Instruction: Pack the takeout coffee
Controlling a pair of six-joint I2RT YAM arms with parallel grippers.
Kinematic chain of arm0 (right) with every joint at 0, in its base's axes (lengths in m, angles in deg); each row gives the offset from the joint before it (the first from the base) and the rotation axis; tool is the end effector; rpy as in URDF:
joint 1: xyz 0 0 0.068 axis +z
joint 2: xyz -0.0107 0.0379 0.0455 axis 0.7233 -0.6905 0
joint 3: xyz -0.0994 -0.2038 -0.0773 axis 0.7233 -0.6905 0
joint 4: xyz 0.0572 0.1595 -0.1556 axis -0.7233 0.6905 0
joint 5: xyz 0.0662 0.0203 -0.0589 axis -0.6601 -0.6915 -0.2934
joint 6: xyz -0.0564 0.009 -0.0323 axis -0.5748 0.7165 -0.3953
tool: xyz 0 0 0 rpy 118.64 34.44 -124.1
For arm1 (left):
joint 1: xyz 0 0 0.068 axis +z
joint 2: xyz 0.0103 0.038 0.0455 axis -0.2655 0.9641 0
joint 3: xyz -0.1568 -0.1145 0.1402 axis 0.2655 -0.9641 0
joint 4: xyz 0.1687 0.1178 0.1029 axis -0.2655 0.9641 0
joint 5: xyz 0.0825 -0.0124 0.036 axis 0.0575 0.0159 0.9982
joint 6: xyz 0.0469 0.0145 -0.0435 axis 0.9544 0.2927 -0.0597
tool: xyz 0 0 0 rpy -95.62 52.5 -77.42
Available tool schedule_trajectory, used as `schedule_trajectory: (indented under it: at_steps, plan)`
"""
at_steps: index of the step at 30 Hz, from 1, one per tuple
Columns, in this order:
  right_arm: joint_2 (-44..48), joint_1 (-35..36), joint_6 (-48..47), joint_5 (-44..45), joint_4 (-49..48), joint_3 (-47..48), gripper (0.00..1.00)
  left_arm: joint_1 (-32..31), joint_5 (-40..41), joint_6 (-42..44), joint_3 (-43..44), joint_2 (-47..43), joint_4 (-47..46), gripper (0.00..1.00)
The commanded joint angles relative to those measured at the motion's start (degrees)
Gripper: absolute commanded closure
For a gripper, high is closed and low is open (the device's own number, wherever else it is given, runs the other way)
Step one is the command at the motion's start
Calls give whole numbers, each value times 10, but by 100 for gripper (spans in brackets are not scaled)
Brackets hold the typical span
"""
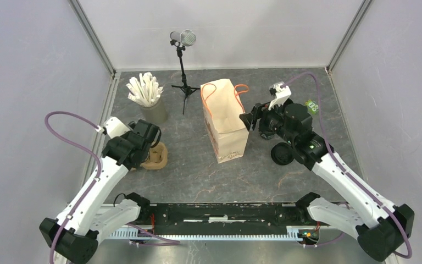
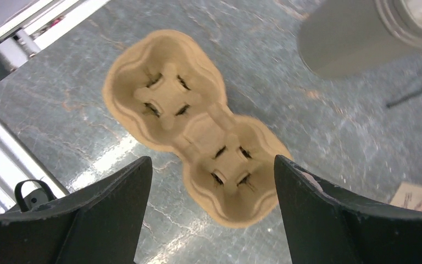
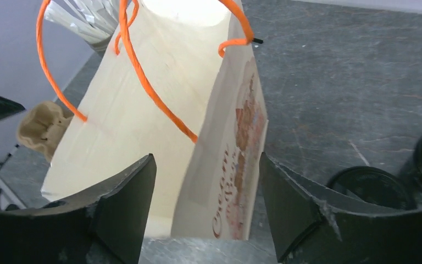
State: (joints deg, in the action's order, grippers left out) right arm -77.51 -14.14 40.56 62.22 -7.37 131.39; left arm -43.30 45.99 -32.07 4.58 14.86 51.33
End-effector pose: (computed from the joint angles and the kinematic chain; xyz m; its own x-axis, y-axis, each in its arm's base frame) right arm 0.1996 0.1292 0.3156 -0.3695 0.1937 -0.9088 -0.4791 0.7983 0.3650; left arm 0.1376 -0.0296 0.2637 -0.3173 -0.5463 -0.7752 -0.7367 0.6567 -0.1613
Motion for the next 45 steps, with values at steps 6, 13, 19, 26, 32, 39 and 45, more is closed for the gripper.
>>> schedule_trajectory:
  at_steps: [6,13,19,26,32,39,45]
  plan:
    - [130,2,-126,37,19,-64,2,120,-56,-75,1,27,-6,17]
    - [177,2,-148,9,-13,-89,2,137,-108,-135,9,47,30,16]
    - [168,3,-142,-39,-36,-98,2,159,-106,-141,-16,33,-3,27]
    - [166,2,-107,-82,-27,-103,7,230,-160,-127,-31,58,-39,40]
    - [170,3,-125,-65,-20,-100,6,241,-183,-122,-45,74,-75,42]
    - [158,3,-126,-65,-11,-89,5,242,-188,-105,-37,111,-97,44]
    - [154,3,-128,-64,1,-78,5,245,-197,-121,-43,131,-102,48]
